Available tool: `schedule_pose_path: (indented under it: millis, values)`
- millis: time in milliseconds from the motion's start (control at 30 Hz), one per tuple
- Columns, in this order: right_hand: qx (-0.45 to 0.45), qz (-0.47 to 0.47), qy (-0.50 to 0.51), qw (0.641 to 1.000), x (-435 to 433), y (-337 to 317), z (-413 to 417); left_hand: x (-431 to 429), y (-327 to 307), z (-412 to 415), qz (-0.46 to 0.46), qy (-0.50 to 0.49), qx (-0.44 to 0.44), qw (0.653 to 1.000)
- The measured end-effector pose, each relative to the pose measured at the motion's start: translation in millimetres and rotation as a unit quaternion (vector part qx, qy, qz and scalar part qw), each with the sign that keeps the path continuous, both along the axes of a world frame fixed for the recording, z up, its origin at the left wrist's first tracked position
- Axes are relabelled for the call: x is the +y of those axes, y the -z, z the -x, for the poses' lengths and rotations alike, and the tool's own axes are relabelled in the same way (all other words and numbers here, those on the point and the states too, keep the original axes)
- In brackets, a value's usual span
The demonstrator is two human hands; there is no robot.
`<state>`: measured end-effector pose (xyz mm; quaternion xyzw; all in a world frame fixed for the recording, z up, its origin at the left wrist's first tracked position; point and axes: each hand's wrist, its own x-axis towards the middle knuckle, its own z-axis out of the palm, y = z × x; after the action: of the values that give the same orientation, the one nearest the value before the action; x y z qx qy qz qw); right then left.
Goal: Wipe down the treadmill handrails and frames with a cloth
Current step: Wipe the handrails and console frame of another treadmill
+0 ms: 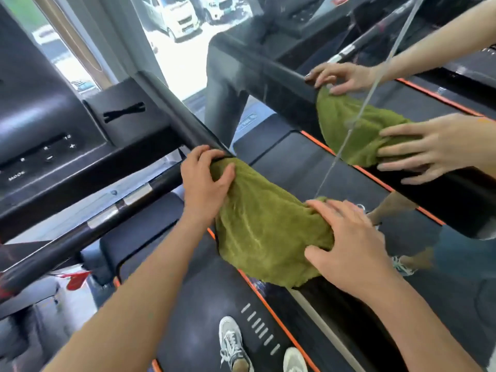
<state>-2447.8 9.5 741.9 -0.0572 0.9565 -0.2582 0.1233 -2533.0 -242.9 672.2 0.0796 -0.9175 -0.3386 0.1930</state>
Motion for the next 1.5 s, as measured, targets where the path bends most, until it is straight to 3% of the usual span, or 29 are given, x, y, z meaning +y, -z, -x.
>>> schedule_pose_path:
  millis: [67,100,133,167,200,233,267,300,333,367,433,467,700,867,967,1200,1267,1500]
  values:
    - [0.027,-0.119,-0.049,0.991,-20.9,-16.9,17.5,9.9,9.9,-27.4,-0.196,-0.089,-0.045,0.976]
    - [0.006,-0.114,-0.068,0.991,-35.6,-19.4,26.9,14.0,13.4,-37.3,-0.338,-0.120,-0.101,0.928]
    - [-0.030,-0.100,-0.086,0.991,-53.3,-17.1,34.2,17.6,17.3,-41.6,-0.467,-0.135,-0.161,0.859]
    - [-0.060,-0.106,-0.103,0.987,-72.1,-10.1,39.4,18.2,18.7,-43.1,-0.510,-0.138,-0.205,0.824]
    - [-0.061,-0.136,-0.110,0.983,-88.7,2.5,42.3,14.8,16.2,-42.5,-0.477,-0.122,-0.215,0.843]
    - [-0.047,-0.178,-0.106,0.977,-102.3,13.4,46.3,7.0,13.7,-37.6,-0.369,-0.099,-0.182,0.906]
    - [-0.024,-0.209,-0.092,0.973,-111.9,20.5,51.6,-6.2,12.2,-29.7,-0.203,-0.083,-0.114,0.969]
    - [-0.006,-0.225,-0.079,0.971,-118.4,24.8,58.4,-23.3,7.6,-19.7,-0.023,-0.071,-0.041,0.996]
    - [0.005,-0.227,-0.073,0.971,-123.0,28.0,66.1,-41.0,1.5,-8.4,0.109,-0.055,-0.018,0.992]
    - [0.004,-0.221,-0.071,0.973,-127.3,28.2,73.4,-57.2,-4.0,0.7,0.198,-0.039,-0.063,0.977]
    - [0.008,-0.201,-0.063,0.977,-138.6,27.6,92.9,-74.3,-6.9,14.4,0.300,-0.040,-0.212,0.929]
    - [0.011,-0.186,-0.059,0.981,-146.5,28.4,104.2,-76.4,-3.9,17.4,0.331,-0.046,-0.233,0.913]
    - [-0.061,-0.059,-0.092,0.992,-192.7,16.7,168.0,-85.5,-2.5,27.3,0.372,-0.012,-0.184,0.910]
    - [-0.059,-0.157,-0.101,0.981,-125.2,20.8,92.2,-90.9,4.3,32.2,0.353,0.007,-0.191,0.916]
    - [-0.077,-0.167,-0.088,0.979,-121.0,23.0,94.8,-90.5,4.1,31.5,0.355,0.002,-0.196,0.914]
    - [-0.097,0.015,-0.078,0.992,-195.1,21.5,180.3,-92.9,2.4,33.9,0.343,0.015,-0.214,0.914]
    - [-0.077,-0.008,-0.085,0.993,-183.7,20.2,165.5,-92.4,1.9,32.6,0.340,0.017,-0.209,0.917]
    - [-0.001,-0.238,-0.058,0.969,-99.0,22.7,42.1,-87.0,5.6,29.8,0.304,-0.035,-0.203,0.930]
